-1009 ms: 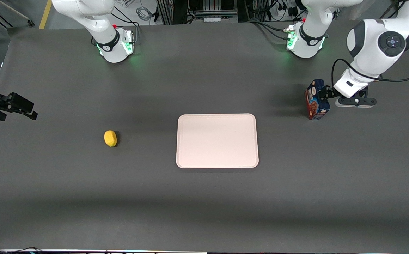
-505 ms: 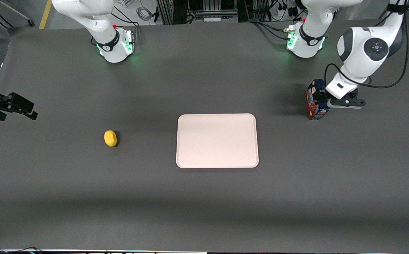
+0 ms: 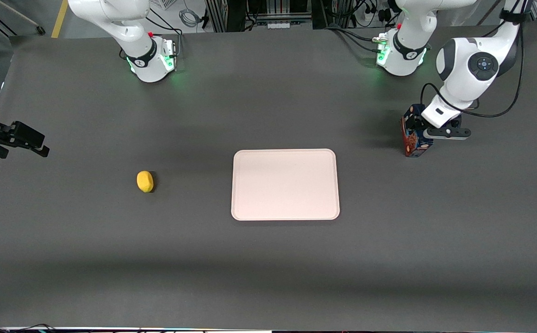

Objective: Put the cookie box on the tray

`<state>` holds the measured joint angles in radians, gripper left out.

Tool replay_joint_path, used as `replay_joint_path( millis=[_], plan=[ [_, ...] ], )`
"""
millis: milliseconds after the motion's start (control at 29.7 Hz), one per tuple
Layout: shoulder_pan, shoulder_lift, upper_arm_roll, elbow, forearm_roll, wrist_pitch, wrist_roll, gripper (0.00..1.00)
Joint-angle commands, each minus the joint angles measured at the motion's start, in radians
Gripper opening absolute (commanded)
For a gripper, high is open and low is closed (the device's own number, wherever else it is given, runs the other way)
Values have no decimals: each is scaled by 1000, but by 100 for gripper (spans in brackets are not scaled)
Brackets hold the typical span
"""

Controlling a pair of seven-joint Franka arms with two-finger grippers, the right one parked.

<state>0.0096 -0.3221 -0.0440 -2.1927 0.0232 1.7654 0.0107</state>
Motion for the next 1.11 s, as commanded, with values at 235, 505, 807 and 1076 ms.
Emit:
replay_joint_path(
  millis=[235, 505, 807, 1076],
  plan=[
    [3, 37, -103, 137, -124, -78, -165, 10],
    [3, 118, -281, 243, -196, -75, -398, 10],
    [1, 267, -467, 376, -200, -11, -551, 10],
    [-3, 389, -586, 373, -126, 167, -728, 10]
  ],
)
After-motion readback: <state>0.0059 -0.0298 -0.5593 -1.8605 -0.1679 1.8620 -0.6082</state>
